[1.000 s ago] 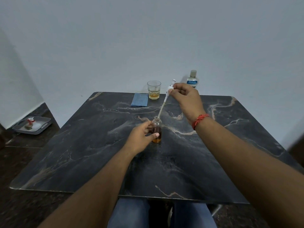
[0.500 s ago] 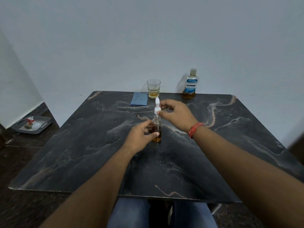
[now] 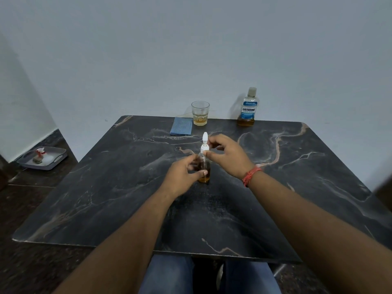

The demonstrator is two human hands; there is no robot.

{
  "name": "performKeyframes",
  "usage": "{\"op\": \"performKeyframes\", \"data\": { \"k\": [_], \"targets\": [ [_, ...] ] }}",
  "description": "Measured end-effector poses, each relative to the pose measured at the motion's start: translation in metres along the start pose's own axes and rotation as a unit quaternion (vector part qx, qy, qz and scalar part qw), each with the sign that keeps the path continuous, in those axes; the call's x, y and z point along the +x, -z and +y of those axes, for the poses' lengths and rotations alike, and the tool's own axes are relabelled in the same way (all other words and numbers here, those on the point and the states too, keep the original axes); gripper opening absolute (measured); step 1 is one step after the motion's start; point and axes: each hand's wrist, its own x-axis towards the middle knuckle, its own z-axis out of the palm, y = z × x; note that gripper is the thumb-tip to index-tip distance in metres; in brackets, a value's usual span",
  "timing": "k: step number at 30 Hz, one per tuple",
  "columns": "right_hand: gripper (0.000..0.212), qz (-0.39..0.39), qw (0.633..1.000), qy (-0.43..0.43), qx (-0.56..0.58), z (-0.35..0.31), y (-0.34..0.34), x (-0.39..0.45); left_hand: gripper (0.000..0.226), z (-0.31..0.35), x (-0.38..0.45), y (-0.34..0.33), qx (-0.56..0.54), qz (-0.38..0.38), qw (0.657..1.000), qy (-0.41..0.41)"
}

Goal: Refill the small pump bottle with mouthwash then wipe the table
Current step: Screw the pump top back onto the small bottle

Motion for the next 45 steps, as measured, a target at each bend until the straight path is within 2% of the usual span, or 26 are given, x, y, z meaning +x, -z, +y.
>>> {"op": "performKeyframes", "data": {
  "k": [5,14,18,24,27,30,35,38,40,45],
  "targets": [
    [0.021,0.042,0.999,-0.008,0.027,-0.001,-0.008,0.003,0.057,0.000,-0.001,0.001,0.003,0.003,1.000,-0.010],
    [0.015,-0.009,0.999,-0.018,0.036,0.003,-0.002,0.004,0.057,0.001,0.000,0.001,0.004,-0.003,1.000,0.003],
    [0.021,0.026,0.997,-0.038,0.061,-0.001,-0.008,0.003,0.059,-0.001,0.001,-0.001,0.009,0.000,1.000,0.000],
    [0.032,0.078,0.994,-0.059,0.041,-0.004,-0.026,0.006,0.053,0.000,0.001,0.000,0.018,0.002,1.000,-0.004],
    [0.035,0.026,0.997,-0.058,0.048,0.006,-0.020,0.004,0.056,0.001,0.001,0.000,0.014,0.000,1.000,-0.003],
    [0.032,-0.019,0.988,-0.085,0.128,0.012,-0.013,0.001,0.055,0.002,-0.001,0.000,-0.005,0.001,1.000,0.005],
    [0.027,0.040,0.970,-0.120,0.206,0.007,-0.019,-0.001,0.058,0.001,0.001,-0.001,-0.006,0.002,1.000,0.003],
    [0.028,0.053,0.971,-0.120,0.198,0.003,-0.026,-0.001,0.061,0.000,0.001,0.000,0.008,-0.001,1.000,0.012],
    [0.036,0.040,0.976,-0.116,0.181,0.006,-0.027,-0.001,0.060,0.001,0.001,0.000,0.016,-0.003,1.000,0.011],
    [0.030,-0.036,0.967,-0.094,0.233,0.012,-0.004,-0.002,0.058,0.003,-0.001,0.001,-0.011,-0.001,1.000,0.015]
  ]
}}
